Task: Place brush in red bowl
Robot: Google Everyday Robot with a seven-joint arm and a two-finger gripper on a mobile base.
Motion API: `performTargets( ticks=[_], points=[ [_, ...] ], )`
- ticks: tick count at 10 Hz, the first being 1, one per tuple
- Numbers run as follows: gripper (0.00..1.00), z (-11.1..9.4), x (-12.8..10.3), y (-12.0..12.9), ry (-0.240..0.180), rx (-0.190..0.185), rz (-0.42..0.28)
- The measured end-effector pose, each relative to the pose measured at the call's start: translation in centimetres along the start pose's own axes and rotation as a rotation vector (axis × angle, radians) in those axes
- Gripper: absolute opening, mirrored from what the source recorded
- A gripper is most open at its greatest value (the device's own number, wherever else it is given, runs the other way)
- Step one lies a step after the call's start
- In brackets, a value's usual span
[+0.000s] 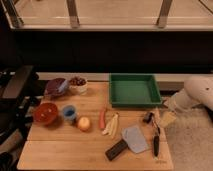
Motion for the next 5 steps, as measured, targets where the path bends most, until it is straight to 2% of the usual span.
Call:
performTargets(
  ticks=[1,3,5],
  points=[
    [0.80,1.1,0.5,0.1,-0.009,0.003,0.005],
    [0.80,2.4,1.4,0.3,-0.046,-0.023,0.028],
    [0.80,2.5,1.1,0.3,-0.047,-0.025,0.022]
  ],
)
